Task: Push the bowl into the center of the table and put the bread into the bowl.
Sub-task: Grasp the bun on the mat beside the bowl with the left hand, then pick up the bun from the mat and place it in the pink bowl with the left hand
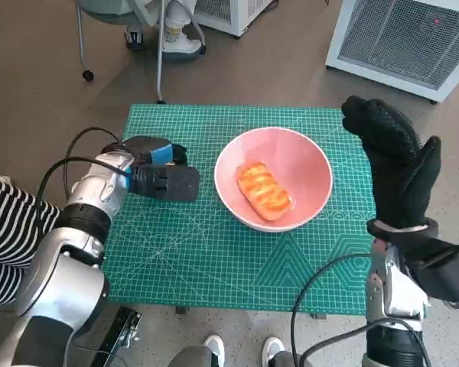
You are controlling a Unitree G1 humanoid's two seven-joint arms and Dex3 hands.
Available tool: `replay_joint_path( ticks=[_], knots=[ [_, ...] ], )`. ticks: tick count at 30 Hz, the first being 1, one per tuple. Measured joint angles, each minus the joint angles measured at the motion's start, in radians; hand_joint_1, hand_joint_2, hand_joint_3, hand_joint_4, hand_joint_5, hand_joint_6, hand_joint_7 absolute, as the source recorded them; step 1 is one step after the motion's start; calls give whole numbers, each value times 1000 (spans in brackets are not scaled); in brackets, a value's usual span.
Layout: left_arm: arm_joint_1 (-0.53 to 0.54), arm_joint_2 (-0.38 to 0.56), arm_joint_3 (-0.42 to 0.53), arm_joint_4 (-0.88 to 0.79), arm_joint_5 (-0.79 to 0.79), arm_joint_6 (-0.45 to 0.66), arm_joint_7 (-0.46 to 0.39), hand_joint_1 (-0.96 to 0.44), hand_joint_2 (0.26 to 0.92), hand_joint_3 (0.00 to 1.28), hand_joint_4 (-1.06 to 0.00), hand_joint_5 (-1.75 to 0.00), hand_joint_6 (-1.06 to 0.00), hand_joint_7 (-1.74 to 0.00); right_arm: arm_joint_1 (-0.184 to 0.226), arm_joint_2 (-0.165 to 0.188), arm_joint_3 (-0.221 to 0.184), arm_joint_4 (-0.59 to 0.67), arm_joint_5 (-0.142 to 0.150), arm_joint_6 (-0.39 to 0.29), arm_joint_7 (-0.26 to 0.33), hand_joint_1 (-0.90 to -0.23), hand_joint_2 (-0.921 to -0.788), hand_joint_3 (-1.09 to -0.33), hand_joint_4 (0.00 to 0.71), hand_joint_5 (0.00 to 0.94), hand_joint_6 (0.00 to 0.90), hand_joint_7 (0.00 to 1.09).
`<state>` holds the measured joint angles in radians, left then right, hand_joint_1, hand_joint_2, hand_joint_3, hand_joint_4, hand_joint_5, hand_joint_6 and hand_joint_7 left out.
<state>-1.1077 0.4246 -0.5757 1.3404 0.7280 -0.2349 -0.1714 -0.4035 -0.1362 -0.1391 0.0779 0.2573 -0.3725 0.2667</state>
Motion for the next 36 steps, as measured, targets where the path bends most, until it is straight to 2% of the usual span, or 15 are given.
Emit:
replay_joint_path(
  ticks=[11, 26, 36],
  knots=[
    [0, 3, 0, 6, 2, 0, 6, 1, 920, 57, -701, -1182, -633, -1123, 0, 1, 0, 6, -10, -5, -1, -710, -921, -665, 193, 0, 124, 397],
    [0, 14, 10, 6, -1, -10, 9, 1, 920, 55, -715, -1145, -621, -1157, 0, 3, 1, 6, -11, -5, -1, -712, -921, -663, 194, 0, 124, 397],
    [-14, 57, 80, -25, -57, -58, 6, 1, 920, 46, -756, -1116, -604, -1156, 0, 3, 0, 7, -7, -7, -1, -714, -921, -664, 194, 0, 123, 395]
  ],
)
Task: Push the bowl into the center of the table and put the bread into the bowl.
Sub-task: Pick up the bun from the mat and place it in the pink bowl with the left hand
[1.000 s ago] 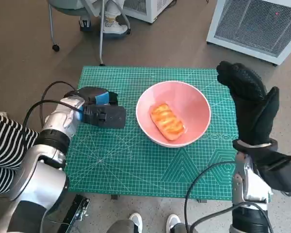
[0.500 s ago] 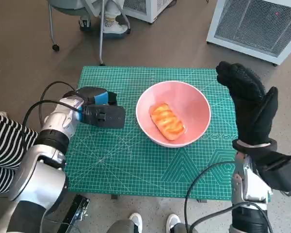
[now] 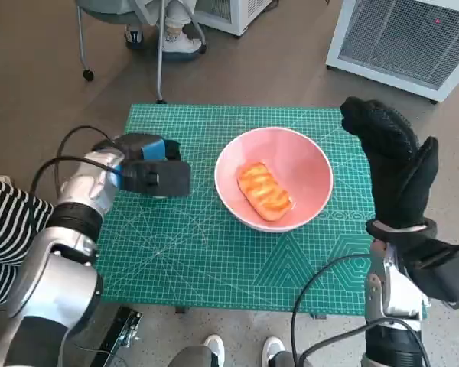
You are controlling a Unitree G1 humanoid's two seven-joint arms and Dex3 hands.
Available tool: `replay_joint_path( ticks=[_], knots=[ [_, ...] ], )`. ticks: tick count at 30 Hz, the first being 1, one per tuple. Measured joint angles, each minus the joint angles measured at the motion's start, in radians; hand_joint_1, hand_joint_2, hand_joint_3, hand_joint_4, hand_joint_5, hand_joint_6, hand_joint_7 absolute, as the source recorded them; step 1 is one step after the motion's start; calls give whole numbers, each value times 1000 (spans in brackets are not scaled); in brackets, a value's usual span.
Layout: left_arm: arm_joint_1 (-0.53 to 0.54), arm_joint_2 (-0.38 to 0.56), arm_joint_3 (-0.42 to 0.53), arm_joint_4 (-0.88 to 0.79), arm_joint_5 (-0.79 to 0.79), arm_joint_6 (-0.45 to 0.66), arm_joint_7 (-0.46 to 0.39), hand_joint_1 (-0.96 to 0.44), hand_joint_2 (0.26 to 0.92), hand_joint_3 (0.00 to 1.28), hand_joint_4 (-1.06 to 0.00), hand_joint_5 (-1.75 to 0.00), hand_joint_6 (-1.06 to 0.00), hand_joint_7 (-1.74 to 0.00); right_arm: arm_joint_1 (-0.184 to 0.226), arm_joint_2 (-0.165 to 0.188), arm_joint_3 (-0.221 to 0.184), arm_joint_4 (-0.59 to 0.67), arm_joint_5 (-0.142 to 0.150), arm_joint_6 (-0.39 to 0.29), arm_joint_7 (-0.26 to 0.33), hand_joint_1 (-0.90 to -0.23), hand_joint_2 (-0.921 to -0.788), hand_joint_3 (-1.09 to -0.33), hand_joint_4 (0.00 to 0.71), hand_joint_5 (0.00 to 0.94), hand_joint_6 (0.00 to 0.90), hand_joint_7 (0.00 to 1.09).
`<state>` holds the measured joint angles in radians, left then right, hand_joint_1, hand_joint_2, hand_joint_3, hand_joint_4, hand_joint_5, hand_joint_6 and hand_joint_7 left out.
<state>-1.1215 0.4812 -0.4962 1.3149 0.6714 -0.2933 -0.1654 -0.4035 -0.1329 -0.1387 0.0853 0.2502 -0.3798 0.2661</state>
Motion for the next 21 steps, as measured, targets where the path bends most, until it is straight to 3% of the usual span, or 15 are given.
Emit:
replay_joint_path(
  ticks=[13, 21],
  knots=[
    [-12, 74, 121, -154, -106, -180, 2, 2, 916, 21, -799, -980, -636, -1217, 0, 1, 2, 3, -1, -2, 0, -716, -921, -664, 194, 1, 123, 395],
    [-6, 103, 187, -278, -176, -258, -16, 2, 899, 12, -858, -925, -673, -1169, 0, 4, 5, 8, 0, -6, 0, -716, -921, -664, 194, 0, 118, 391]
  ],
)
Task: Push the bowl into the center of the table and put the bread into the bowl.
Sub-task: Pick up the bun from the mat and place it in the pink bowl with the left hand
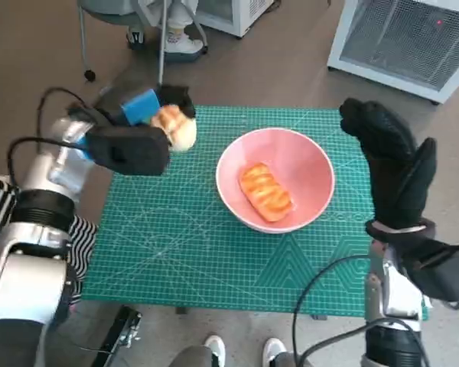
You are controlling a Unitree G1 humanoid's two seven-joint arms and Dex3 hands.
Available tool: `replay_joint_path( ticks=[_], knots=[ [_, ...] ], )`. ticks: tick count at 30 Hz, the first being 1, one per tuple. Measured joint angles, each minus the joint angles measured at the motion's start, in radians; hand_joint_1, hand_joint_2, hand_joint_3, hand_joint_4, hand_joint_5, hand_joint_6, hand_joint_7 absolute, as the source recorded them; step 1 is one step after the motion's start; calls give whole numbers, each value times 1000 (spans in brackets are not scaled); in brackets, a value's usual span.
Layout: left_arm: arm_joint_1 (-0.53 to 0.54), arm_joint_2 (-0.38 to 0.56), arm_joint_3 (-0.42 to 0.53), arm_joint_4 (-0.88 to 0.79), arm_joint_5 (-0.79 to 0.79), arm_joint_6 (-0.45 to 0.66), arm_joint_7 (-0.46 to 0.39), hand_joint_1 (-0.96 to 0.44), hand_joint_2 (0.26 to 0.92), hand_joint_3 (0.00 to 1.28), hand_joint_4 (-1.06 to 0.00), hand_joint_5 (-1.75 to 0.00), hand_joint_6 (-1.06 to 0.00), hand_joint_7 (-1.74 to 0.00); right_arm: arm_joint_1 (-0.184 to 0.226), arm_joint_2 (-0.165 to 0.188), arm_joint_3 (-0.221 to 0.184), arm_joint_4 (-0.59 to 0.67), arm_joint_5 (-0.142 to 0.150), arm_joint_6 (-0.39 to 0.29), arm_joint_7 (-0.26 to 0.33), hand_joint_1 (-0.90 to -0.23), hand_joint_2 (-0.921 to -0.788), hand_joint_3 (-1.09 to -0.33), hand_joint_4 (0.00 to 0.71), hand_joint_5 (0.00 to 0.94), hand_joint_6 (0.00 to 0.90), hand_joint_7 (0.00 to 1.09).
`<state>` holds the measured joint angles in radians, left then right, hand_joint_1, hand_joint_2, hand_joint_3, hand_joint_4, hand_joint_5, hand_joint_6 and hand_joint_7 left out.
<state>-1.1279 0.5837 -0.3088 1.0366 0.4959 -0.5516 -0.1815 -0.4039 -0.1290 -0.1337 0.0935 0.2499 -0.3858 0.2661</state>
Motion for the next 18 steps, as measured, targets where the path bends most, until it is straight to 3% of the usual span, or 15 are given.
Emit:
replay_joint_path(
  ticks=[8, 18],
  knots=[
    [25, 2, 38, -139, -46, -10, -50, 2, 904, 11, -845, -968, -662, -1152, 0, 4, 1, 3, 2, 0, 0, -716, -921, -664, 193, 0, 117, 390],
    [61, -46, 47, -338, -72, 77, -129, 2, 914, 12, -822, -1023, -643, -1144, 0, 4, -1, 4, 4, 0, 2, -723, -921, -663, 194, 0, 118, 389]
  ],
)
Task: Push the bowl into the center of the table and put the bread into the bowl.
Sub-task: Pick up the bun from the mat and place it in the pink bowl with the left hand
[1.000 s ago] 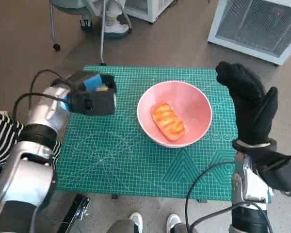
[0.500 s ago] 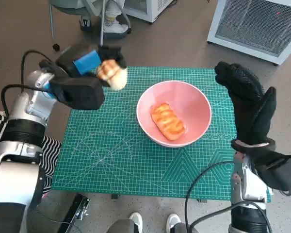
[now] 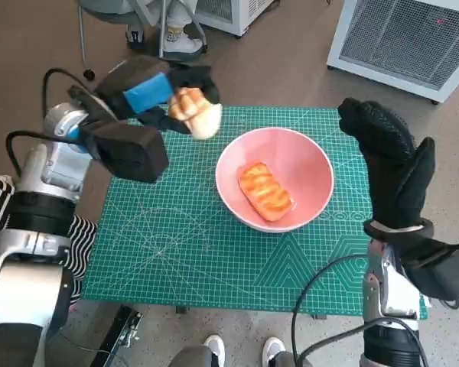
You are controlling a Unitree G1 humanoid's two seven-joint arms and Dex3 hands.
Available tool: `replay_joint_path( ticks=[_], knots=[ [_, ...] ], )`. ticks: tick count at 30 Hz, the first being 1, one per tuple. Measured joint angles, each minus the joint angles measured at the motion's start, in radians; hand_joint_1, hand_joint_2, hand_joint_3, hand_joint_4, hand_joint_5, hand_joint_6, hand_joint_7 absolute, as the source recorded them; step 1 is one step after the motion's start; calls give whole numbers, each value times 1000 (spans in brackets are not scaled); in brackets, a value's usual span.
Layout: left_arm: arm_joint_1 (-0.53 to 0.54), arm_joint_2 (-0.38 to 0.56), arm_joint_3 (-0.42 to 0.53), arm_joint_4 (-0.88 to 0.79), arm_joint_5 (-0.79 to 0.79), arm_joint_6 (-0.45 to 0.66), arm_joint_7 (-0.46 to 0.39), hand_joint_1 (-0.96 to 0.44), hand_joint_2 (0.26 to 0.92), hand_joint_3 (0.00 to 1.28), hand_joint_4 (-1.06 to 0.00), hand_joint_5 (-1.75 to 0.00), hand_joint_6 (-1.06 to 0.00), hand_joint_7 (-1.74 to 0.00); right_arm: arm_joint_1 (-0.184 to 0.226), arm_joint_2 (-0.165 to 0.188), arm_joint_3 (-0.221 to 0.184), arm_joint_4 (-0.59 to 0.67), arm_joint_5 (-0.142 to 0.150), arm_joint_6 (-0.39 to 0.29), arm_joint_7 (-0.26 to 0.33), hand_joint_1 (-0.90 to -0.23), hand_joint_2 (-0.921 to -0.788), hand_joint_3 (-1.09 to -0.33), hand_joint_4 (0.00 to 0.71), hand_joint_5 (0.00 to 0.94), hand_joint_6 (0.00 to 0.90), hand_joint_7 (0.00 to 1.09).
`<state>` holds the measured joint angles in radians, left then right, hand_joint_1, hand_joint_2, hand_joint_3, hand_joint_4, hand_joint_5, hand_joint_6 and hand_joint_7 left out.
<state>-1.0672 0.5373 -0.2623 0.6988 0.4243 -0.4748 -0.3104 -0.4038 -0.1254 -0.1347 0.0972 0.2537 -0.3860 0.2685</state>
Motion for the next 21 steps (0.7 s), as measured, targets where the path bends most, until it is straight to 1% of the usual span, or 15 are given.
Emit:
replay_joint_path(
  ticks=[5, 9, 13, 16, 18, 19, 20, 21],
  knots=[
    [1, -50, -6, -63, 0, 47, -16, 2, 915, 12, -819, -1017, -641, -1154, 0, 0, 1, -2, -1, 0, 0, -724, -921, -663, 194, 0, 118, 389],
    [1, -98, -23, -60, 2, 57, -19, 2, 912, 6, -825, -976, -661, -1166, 0, 0, 1, -4, -1, 0, 0, -723, -921, -663, 194, 0, 119, 388],
    [1, -139, -44, -41, 4, 54, -25, 1, 914, 6, -824, -996, -656, -1153, 1, 0, -1, -5, -1, 0, 0, -720, -921, -663, 193, 0, 118, 388],
    [1, -165, -59, -26, 6, 49, -33, 0, 918, 43, -776, -1059, -601, -1194, 1, -2, -2, -6, -1, 0, 0, -720, -921, -664, 192, 0, 118, 387],
    [0, -179, -68, -11, 6, 41, -42, -1, 920, 113, -687, -1135, -521, -1292, 2, -4, -4, -8, -1, 0, 0, -720, -921, -664, 192, 0, 118, 387],
    [-1, -186, -73, -2, 6, 38, -47, -1, 920, 127, -669, -1150, -505, -1311, 3, -5, -5, -10, -1, 0, 0, -720, -921, -665, 192, 0, 118, 387],
    [-2, -193, -77, 8, 6, 35, -52, -48, 881, 111, -628, -925, -474, -1087, 4, -6, -6, -12, 0, 0, 0, -719, -921, -665, 191, 0, 118, 387],
    [-3, -198, -80, 21, 6, 31, -56, -77, 866, 82, -648, -693, -494, -868, 5, -7, -7, -14, 0, 1, 0, -719, -921, -665, 191, 0, 118, 387]
  ],
)
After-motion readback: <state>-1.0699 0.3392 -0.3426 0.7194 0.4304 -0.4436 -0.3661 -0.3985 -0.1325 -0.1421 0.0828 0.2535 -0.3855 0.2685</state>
